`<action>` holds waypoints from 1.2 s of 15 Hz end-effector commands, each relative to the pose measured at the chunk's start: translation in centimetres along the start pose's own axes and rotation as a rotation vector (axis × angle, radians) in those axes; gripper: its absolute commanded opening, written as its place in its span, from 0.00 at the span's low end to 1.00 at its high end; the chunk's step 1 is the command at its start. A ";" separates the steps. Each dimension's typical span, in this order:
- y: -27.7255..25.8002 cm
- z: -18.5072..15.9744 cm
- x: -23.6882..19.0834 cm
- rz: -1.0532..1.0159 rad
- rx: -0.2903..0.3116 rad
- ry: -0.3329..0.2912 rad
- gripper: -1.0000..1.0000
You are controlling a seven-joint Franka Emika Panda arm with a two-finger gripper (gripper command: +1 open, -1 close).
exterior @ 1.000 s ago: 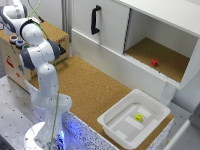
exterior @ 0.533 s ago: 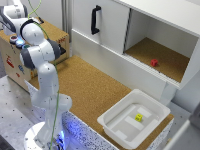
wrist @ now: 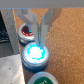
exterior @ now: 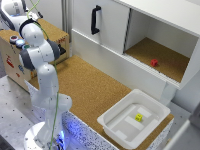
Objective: Push down the blue button to turn on the blue light
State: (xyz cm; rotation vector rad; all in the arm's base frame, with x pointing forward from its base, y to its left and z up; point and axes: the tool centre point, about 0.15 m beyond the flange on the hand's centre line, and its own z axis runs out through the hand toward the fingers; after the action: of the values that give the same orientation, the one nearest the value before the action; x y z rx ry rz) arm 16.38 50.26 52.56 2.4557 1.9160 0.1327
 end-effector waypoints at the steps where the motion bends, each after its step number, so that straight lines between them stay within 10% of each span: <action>1: -0.5 -0.1 2.3 0.105 0.003 -0.048 1.00; 18: 10.7 1.3 -8.3 0.522 -0.069 0.203 1.00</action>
State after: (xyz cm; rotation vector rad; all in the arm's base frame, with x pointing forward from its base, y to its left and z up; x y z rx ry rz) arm 22.21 47.28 54.25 2.7846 1.3308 0.2714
